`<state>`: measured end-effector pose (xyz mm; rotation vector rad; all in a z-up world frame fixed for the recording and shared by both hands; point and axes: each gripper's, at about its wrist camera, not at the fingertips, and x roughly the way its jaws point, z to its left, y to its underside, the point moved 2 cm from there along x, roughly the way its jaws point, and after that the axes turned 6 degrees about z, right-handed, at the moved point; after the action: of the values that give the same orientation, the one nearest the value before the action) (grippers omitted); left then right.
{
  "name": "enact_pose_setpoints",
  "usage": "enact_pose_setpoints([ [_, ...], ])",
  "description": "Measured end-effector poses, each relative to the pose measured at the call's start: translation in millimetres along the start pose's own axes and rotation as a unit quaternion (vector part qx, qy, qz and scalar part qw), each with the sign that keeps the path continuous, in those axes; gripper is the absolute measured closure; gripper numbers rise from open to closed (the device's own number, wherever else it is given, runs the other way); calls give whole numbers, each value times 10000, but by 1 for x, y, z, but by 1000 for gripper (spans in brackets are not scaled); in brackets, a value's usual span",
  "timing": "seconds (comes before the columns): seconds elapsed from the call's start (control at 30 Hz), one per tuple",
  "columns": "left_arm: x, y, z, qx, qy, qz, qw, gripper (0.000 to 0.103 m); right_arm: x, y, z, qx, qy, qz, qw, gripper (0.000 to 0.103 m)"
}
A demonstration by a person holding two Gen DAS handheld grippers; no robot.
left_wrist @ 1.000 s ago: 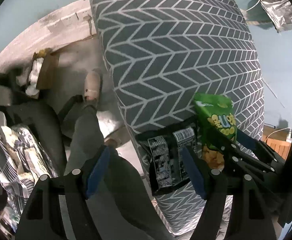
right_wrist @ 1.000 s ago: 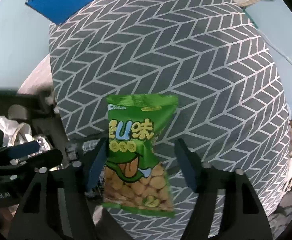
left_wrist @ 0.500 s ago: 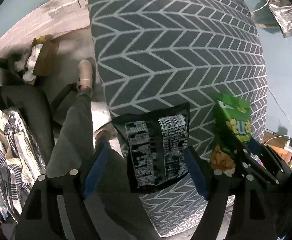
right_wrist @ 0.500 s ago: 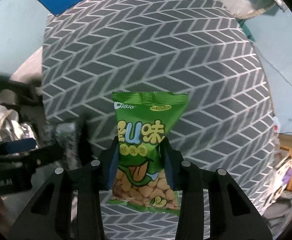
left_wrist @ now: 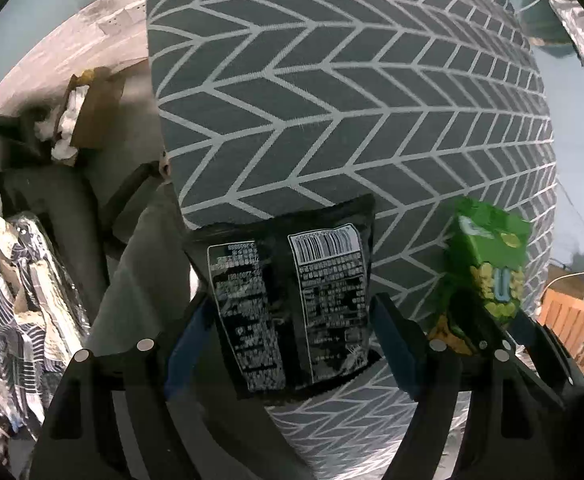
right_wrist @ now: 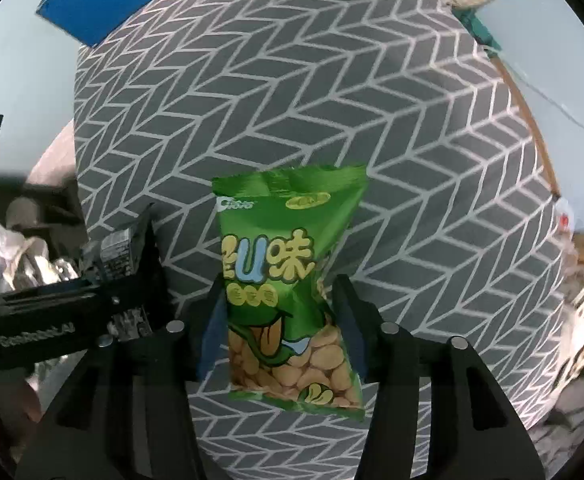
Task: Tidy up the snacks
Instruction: 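Grasp the black bag with the left tool while the right grasps the green peanut bag, then carry the black bag with the left tool while the right carries the green bag to the box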
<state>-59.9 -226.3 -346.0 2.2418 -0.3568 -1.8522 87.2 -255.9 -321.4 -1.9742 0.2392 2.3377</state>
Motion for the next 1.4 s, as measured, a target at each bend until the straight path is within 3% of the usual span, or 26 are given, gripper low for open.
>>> enact_pose_setpoints([
  [0.2, 8, -4, 1, 136, -93, 74, 9998, 23, 12, 4, -3, 158, -40, 39, 9999, 51],
  [0.33, 7, -3, 4, 200, -116, 35, 9997, 31, 20, 8, 1, 136, 3, 54, 9999, 51],
  [0.53, 6, -1, 11, 403, 78, 64, 9991, 42, 36, 13, 17, 59, 114, -22, 9999, 60],
  [0.7, 5, 1, 14, 652, 149, 45, 9977, 45, 37, 11, 25, 44, 199, -48, 9998, 65],
  [1.13, -31, -8, 38, 717, 139, -227, 9971, 45, 3, -5, 26, 212, 94, -213, 9995, 70],
  [1.4, -72, -17, 34, 1242, -127, -739, 9894, 45, -26, -11, 25, 344, 114, -445, 9984, 70],
])
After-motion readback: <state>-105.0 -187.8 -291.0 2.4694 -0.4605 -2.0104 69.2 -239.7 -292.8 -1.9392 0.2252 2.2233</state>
